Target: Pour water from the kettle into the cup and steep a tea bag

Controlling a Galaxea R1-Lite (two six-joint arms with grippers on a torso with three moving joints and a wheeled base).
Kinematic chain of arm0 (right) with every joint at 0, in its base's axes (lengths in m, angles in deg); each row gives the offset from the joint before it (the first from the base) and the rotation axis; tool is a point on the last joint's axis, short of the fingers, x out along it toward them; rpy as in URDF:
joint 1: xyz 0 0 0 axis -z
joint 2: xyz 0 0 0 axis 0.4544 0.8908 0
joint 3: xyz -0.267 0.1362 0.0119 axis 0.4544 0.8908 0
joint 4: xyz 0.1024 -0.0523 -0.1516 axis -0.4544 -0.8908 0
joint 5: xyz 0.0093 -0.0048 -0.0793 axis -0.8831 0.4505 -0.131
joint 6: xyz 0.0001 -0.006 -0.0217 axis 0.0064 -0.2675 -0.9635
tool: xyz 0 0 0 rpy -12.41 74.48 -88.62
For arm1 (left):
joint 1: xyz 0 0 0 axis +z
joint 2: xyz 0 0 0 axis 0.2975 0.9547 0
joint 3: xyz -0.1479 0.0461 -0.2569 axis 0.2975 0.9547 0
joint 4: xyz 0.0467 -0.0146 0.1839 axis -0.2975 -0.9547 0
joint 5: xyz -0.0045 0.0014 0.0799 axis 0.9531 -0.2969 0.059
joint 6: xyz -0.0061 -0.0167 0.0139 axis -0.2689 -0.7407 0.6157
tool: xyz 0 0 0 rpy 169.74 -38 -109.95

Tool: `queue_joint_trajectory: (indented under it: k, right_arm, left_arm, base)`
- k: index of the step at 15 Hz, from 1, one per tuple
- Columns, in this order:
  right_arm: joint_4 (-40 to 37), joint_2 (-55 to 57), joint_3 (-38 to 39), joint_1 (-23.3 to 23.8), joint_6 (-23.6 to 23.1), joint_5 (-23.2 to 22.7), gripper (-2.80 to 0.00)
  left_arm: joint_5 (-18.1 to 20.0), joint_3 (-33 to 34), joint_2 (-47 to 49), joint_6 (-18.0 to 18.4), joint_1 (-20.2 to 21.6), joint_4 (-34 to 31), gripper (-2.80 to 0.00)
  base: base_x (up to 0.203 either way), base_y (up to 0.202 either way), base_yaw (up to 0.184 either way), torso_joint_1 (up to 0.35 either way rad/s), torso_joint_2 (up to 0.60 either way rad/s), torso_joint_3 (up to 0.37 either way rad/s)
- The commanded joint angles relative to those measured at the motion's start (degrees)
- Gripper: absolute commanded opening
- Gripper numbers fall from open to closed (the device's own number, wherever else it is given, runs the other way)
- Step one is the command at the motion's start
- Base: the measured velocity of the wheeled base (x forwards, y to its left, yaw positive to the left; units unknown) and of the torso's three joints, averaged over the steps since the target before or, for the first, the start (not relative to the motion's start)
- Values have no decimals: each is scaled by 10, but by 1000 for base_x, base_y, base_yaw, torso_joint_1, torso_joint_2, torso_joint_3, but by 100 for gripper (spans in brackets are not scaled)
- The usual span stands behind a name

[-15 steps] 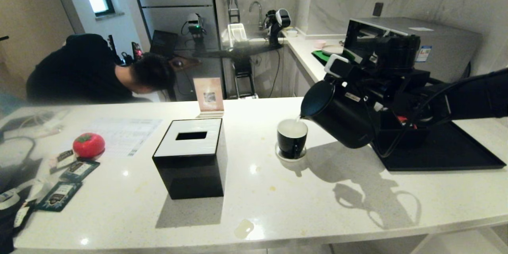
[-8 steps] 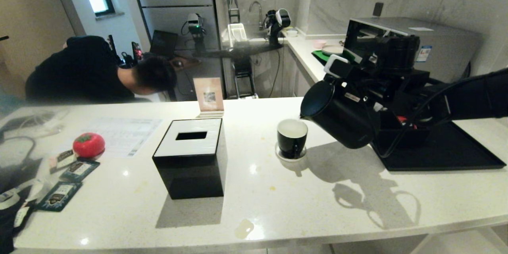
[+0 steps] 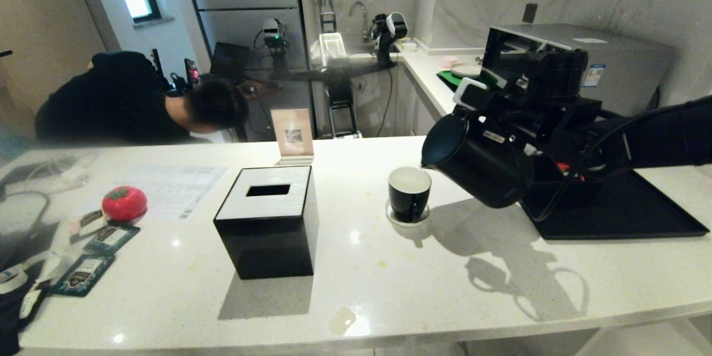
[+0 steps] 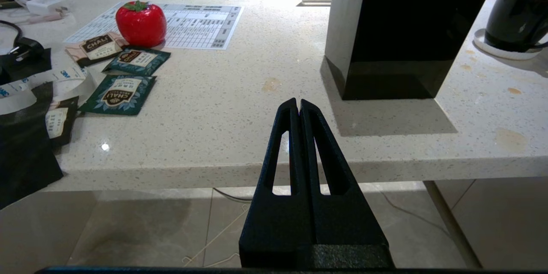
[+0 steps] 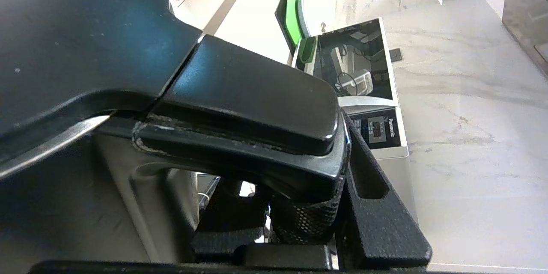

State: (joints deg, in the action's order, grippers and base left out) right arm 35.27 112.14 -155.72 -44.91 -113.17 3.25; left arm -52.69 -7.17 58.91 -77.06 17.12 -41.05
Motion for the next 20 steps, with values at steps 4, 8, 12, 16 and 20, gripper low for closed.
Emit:
queue_joint_trajectory:
  k: [4,8,12,16,20]
  right_arm:
    - [3,1,0,0,-9,1,-280]
    - [4,2,0,-1,-12,1,-280]
    - [4,1,1,-1,-13,1,-280]
    - [5,2,1,-1,-21,1,-280]
    - [4,2,2,-1,-22,1,-280]
  left_arm:
    - [0,0,1,0,0,0,-280]
    - [0,0,1,0,0,0,-280]
    - [0,0,1,0,0,0,-280]
    - [0,0,1,0,0,0,-280]
    - [0,0,1,0,0,0,-280]
  base:
    - [0,0,0,0,0,0]
    - [0,0,0,0,0,0]
    - [0,0,0,0,0,0]
    - [0,0,0,0,0,0]
    - [0,0,0,0,0,0]
